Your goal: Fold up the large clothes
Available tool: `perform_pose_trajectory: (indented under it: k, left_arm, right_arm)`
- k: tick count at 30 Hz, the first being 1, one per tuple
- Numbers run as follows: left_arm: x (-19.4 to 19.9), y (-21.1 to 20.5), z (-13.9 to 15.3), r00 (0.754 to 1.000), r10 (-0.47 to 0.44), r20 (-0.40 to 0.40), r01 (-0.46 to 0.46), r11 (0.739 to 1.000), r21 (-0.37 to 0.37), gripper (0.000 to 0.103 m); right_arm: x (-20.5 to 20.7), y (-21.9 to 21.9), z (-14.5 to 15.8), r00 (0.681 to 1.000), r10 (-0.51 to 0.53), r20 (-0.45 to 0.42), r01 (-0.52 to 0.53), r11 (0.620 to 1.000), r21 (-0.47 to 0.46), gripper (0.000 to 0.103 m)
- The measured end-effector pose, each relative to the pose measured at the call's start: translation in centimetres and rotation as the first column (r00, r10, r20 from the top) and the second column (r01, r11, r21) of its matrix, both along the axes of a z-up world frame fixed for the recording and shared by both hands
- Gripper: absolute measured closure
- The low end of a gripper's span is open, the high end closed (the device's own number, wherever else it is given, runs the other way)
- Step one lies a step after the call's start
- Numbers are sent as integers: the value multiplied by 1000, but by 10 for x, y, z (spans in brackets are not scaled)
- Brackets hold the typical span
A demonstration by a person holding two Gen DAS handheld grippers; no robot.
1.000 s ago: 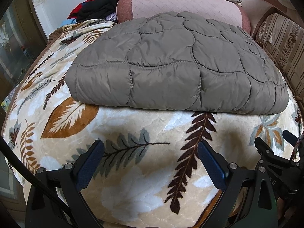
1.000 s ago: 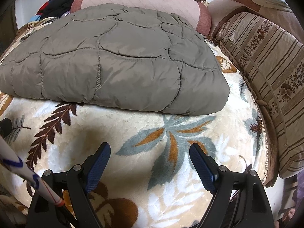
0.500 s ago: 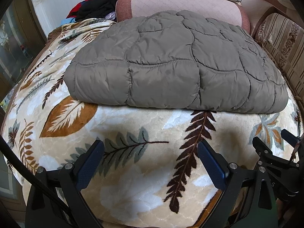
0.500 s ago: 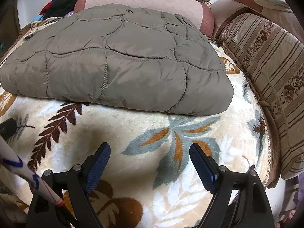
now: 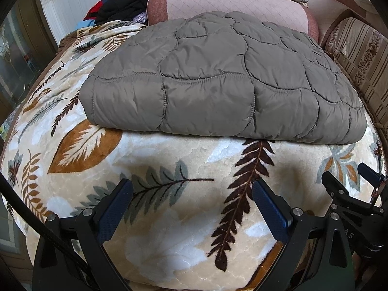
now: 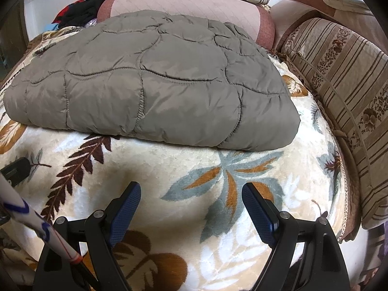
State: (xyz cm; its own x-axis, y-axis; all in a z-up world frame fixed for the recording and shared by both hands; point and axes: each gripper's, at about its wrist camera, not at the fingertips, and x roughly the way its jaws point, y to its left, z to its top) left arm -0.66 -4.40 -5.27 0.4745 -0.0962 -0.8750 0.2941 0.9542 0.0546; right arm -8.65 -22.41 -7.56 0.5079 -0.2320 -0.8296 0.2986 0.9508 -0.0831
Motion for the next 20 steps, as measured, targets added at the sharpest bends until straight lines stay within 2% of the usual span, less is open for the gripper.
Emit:
perform_pose_trajectory:
  k: [20]
  left_arm:
    - [-2,5,2,1000,-21,-6,21,999,-44,5]
  right_arm:
    - [0,8,6,1000,18,3,-18,1000,-11,15]
